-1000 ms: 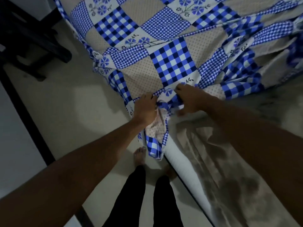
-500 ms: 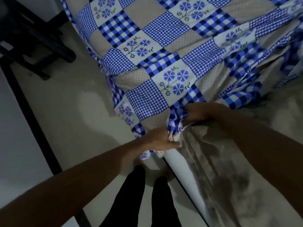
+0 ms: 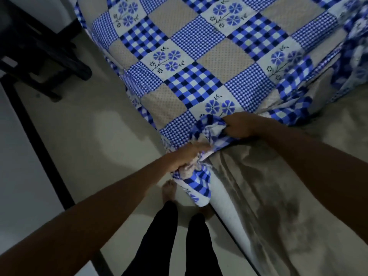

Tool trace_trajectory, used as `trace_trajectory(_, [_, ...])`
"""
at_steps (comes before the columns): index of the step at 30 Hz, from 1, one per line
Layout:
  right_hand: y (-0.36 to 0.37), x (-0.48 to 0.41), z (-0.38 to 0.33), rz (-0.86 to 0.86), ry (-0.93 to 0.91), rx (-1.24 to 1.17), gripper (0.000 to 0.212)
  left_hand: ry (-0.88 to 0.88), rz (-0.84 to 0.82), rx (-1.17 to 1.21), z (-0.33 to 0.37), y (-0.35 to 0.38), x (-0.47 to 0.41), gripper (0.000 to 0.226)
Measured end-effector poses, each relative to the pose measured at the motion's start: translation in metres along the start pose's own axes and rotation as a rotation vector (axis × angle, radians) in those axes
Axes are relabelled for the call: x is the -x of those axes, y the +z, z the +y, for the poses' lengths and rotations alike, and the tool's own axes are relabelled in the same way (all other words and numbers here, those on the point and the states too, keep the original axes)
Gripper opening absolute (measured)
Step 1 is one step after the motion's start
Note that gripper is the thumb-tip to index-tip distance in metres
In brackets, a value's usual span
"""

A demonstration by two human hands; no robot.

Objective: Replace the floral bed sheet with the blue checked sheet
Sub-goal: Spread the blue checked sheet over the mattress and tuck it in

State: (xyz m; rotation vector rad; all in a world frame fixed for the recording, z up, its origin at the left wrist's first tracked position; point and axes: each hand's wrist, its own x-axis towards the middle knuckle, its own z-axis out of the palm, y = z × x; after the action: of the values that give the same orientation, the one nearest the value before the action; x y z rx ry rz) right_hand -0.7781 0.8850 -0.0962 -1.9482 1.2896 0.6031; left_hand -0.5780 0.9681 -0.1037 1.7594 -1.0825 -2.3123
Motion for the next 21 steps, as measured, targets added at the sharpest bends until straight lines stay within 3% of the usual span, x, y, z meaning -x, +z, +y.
trace_trajectory(1, [0.001,0.000,0.001,-0.022,0.005,-0.002,0.040,-0.001,0.066,-0.270,-0.004,0.004,-0.003,0.043])
trace_trajectory(3, [0.000,-0.002,0.000,-0.055,0.005,-0.007,0.049,0.071,0.204,-0.821,-0.007,0.007,-0.013,0.030])
trace_trajectory(5, [0.003,-0.003,0.000,-0.101,0.019,-0.014,0.064,0.165,0.296,-1.066,-0.004,0.007,-0.020,0.035])
trace_trajectory(11, [0.012,0.006,0.025,-0.121,0.110,0.101,0.077,-0.033,0.105,-0.597,-0.029,0.008,-0.022,0.021])
trace_trajectory(16, [0.017,0.007,0.042,-0.156,0.153,0.039,0.075,-0.146,0.018,-0.215,-0.062,0.018,-0.025,0.038])
trace_trajectory(21, [0.021,0.001,0.035,-0.290,0.225,0.018,0.072,-0.173,-0.132,-0.210,-0.065,0.015,-0.023,0.050])
